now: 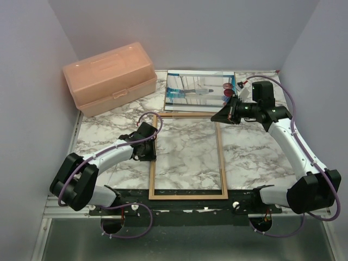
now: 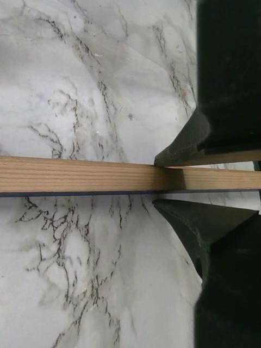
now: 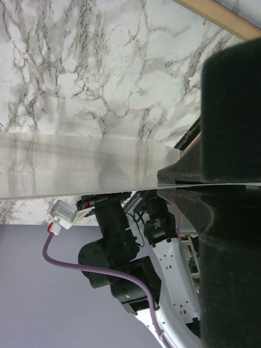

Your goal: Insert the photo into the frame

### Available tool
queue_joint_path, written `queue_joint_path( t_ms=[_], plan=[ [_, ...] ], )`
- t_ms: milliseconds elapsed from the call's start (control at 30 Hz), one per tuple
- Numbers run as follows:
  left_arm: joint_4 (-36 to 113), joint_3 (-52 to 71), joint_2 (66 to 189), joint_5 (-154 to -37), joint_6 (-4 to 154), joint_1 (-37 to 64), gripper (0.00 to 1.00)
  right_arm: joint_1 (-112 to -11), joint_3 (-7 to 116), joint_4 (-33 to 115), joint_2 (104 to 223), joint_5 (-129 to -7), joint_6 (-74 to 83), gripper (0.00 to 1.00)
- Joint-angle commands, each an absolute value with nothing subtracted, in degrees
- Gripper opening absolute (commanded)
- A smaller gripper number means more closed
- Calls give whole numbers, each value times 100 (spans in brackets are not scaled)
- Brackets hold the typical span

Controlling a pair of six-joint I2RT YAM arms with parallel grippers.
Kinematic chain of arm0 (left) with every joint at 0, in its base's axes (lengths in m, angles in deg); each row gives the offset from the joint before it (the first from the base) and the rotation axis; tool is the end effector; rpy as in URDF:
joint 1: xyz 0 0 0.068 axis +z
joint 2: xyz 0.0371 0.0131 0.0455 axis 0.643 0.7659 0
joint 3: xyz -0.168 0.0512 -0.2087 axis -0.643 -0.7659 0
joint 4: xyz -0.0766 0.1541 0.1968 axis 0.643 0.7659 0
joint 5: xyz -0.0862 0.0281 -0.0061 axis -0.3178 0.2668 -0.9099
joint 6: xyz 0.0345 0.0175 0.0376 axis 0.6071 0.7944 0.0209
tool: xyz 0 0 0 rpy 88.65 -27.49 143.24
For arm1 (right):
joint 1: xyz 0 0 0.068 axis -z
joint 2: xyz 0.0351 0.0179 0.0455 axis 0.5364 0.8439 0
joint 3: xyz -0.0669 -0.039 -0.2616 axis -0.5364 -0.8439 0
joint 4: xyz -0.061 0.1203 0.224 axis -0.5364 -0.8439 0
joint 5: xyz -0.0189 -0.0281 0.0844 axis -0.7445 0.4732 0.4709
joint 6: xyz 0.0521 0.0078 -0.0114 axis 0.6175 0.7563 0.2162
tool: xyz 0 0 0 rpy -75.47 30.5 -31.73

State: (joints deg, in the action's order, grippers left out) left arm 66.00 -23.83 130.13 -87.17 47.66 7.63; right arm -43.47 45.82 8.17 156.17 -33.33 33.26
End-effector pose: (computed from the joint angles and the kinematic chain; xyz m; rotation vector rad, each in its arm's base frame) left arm 0.2025 -0.1286 0.1651 -0.1667 2.7528 -0.3671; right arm 0.2641 0.0761 0.3333 0.0886 2.3633 1.2586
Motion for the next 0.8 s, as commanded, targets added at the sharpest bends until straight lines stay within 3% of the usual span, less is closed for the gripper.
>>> queue_joint_path(
  t_ms=[0, 100, 233, 367, 600, 767],
  plan=[
    [6782, -2382, 12880, -8585, 4868, 767, 40, -4325, 4397, 829, 15517, -2921, 3159, 1],
    [6683, -2432, 12580, -8710, 4846, 767, 64, -4325, 4251, 898, 15457, -2812, 3112, 1],
    [6634, -2490, 11989, -9032, 4812, 822, 71, -4323, 4136, 975, 15431, -2664, 3109, 1],
    [6592, -2626, 11470, -9260, 4771, 1075, 70, -4325, 4127, 1047, 15460, -2479, 3166, 1],
    [6427, -3054, 11270, -9576, 4806, 1656, 52, -4329, 3755, 1733, 15496, -2126, 3688, 0],
    [6303, -3106, 11654, -9630, 4892, 1672, 45, -4368, 3359, 2368, 15489, -1984, 4128, 1]
  ],
)
